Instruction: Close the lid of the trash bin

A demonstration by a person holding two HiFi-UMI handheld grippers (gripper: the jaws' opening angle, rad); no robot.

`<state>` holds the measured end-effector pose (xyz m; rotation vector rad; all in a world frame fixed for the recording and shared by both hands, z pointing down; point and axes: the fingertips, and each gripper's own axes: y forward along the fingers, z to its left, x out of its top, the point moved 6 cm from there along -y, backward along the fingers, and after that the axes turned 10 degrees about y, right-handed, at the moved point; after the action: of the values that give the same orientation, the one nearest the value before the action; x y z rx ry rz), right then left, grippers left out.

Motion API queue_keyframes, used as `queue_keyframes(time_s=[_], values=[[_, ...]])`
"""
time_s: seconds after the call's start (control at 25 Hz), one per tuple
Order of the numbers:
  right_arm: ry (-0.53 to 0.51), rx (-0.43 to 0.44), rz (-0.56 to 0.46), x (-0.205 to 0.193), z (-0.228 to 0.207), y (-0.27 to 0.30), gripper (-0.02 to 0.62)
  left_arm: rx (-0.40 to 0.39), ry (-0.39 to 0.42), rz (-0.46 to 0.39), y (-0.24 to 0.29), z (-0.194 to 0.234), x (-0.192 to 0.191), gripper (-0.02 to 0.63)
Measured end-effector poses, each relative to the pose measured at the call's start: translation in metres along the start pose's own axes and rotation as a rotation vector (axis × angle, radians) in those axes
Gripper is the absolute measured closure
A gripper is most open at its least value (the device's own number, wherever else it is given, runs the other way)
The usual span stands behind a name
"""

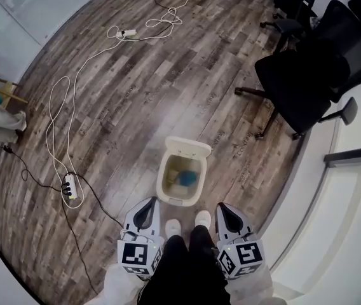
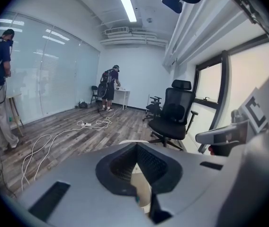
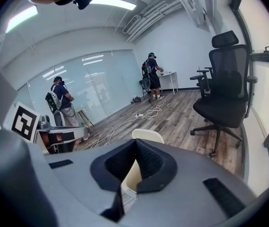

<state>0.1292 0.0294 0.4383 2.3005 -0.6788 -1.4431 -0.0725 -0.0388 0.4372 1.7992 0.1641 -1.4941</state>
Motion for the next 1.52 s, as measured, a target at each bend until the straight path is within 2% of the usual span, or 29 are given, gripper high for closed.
queue_keyframes(time_s=[0.16, 0.68, 1.0, 1.32, 1.52], values=[[0.019, -0.019, -0.004, -0.015, -0.020, 0.020, 0.572, 0.026, -0.020, 0.009, 0.018, 0.005, -0.018, 0.601], [0.012, -0.026, 0.039, -0.063, -0.052, 0.088, 0.572, 0.027, -0.027, 0.064, 0.055, 0.014, -0.080, 0.601], [-0.047, 0.004, 0.011, -0.031, -0.057, 0.148, 0.572, 0.031, -0.043, 0.074, 0.058, 0.026, -0.088, 0.601], [-0.071, -0.011, 0.014, -0.008, -0.071, 0.189, 0.572, 0.030, -0.069, 0.085, 0.058, 0.033, -0.098, 0.601], [-0.140, -0.031, 0.020, 0.013, -0.082, 0.212, 0.572, 0.031, -0.087, 0.096, 0.058, 0.036, -0.104, 0.601]])
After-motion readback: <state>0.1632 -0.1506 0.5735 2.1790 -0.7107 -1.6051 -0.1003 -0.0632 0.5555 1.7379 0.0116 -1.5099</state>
